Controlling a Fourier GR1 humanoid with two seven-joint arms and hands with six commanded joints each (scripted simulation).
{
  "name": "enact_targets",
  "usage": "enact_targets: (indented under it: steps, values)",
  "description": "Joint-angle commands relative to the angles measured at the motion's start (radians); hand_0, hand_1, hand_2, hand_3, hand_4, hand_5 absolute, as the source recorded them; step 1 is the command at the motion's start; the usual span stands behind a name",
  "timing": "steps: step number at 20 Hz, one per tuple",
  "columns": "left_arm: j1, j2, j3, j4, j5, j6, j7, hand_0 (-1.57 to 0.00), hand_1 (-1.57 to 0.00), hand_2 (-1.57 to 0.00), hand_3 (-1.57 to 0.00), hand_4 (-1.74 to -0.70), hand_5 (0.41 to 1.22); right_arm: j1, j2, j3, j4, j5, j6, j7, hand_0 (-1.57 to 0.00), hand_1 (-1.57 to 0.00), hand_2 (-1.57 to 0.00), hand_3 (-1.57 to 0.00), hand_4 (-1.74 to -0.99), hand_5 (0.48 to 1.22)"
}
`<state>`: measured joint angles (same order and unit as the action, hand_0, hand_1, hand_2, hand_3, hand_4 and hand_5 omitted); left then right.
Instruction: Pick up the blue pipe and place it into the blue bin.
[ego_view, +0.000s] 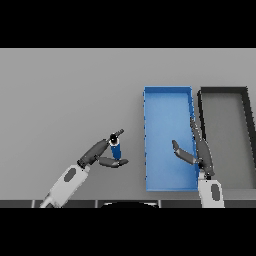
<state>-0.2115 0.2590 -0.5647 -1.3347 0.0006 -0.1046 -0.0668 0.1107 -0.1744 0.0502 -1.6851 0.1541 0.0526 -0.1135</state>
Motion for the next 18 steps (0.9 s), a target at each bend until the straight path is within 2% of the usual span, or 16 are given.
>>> enact_targets:
  steps: [1,3,4,5,6,7,8,10,12,13,15,18]
  values:
    - [0.002,-0.016,-0.005,0.010,0.007,-0.010,-0.021,0.00,0.00,0.00,0.00,-1.08,0.428,-0.006,0.003,0.003,0.004,0.006,-0.004,0.004,0.00,0.00,0.00,0.00,-1.207,0.646]
    - [0.001,-0.036,-0.007,0.011,0.018,-0.013,-0.041,0.00,0.00,0.00,0.00,-1.11,0.463,-0.001,-0.006,-0.006,0.006,-0.002,0.002,-0.015,0.00,0.00,0.00,0.00,-1.207,0.650]
    - [-0.009,-0.049,0.006,0.014,0.040,-0.018,-0.045,0.00,0.00,-0.05,-0.04,-1.14,0.502,0.004,-0.005,-0.002,-0.004,-0.004,0.006,-0.020,0.00,0.00,0.00,0.00,-1.210,0.653]
    - [0.003,-0.065,0.010,0.013,0.059,-0.018,-0.050,0.00,-0.04,-0.15,-0.12,-1.19,0.550,0.001,-0.005,-0.001,0.002,-0.003,0.007,-0.025,0.00,0.00,0.00,0.00,-1.213,0.655]
    - [-0.004,-0.088,0.013,0.023,0.070,-0.015,-0.042,-0.01,-0.16,-0.31,-0.28,-1.24,0.613,0.001,-0.004,-0.006,0.006,-0.014,0.011,-0.023,0.00,0.00,0.00,0.00,-1.217,0.655]
    - [0.006,-0.100,0.018,0.033,0.084,-0.020,-0.063,-0.12,-0.32,-0.49,-0.53,-1.28,0.735,0.001,-0.012,-0.010,-0.010,-0.017,0.011,-0.016,0.00,0.00,0.00,0.00,-1.220,0.656]
    - [0.009,-0.112,0.022,0.047,0.084,-0.010,-0.072,-0.36,-0.55,-0.69,-0.74,-1.37,0.832,-0.005,-0.006,-0.005,0.002,-0.012,0.010,-0.010,0.00,0.00,0.00,0.00,-1.220,0.656]
    - [0.001,-0.117,0.028,0.046,0.096,-0.014,-0.068,-0.80,-0.92,-1.01,-1.03,-1.50,0.972,-0.003,-0.009,-0.009,0.000,-0.018,0.014,-0.009,0.00,0.00,0.00,0.00,-1.224,0.658]
    - [0.018,-0.119,0.010,0.029,0.083,-0.011,-0.100,-1.07,-1.15,-1.21,-1.19,-1.58,1.062,0.000,0.004,0.002,-0.011,-0.016,0.012,-0.006,0.00,0.00,0.00,0.00,-1.233,0.660]
    - [0.017,-0.116,0.005,0.019,0.075,0.000,-0.101,-1.17,-1.24,-1.28,-1.27,-1.55,1.094,0.002,0.000,-0.002,-0.004,-0.019,0.015,0.002,0.00,0.00,0.00,0.00,-1.228,0.656]
    - [0.022,-0.120,-0.008,0.001,0.053,0.013,-0.091,-1.32,-1.36,-1.39,-1.38,-1.51,1.139,-0.019,0.001,-0.007,0.014,-0.026,0.017,0.007,0.00,0.00,0.00,0.00,-1.222,0.646]
    - [0.012,-0.140,0.008,-0.002,0.037,0.026,-0.117,-1.44,-1.46,-1.48,-1.47,-1.48,1.179,-0.031,0.006,-0.008,0.013,-0.024,0.008,0.021,0.00,0.00,0.00,0.00,-1.217,0.631]
